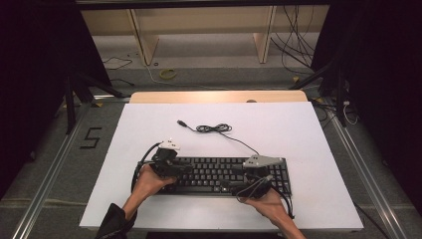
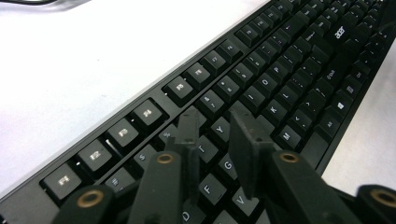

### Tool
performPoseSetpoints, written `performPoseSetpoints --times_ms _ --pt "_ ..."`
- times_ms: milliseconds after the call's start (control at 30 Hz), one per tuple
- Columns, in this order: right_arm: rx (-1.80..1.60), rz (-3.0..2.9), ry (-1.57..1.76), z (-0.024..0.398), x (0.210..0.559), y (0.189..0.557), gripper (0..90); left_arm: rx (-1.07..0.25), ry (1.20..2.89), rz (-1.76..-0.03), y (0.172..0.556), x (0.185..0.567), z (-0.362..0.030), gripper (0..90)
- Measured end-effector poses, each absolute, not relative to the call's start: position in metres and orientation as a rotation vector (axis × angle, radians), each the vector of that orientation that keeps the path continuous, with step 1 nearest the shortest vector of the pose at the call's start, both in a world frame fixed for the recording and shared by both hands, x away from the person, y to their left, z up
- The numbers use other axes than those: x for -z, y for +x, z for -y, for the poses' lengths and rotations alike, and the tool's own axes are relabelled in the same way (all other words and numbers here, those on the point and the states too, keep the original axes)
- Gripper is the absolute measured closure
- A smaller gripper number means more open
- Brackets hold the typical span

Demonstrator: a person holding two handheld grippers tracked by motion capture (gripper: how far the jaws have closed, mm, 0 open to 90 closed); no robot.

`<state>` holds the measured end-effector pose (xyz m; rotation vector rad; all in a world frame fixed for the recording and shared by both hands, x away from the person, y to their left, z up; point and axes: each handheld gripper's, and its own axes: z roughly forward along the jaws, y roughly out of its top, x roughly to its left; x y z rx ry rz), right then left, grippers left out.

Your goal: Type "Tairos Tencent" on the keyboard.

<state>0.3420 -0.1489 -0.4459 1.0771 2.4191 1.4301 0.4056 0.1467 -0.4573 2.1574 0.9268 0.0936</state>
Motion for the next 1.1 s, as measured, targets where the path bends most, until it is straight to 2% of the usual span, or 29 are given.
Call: performPoseSetpoints --times_ms 467,1100 --pt "-1.437 -2.418 1.073 0.150 0.447 0.338 33.6 -0.093 2.211 -0.910 0.409 0.463 -0.136 87.1" --pt "-1.437 -2.416 1.075 0.152 0.447 0.336 31.9 -0.088 2.217 -0.941 0.413 0.468 -0.138 89.0"
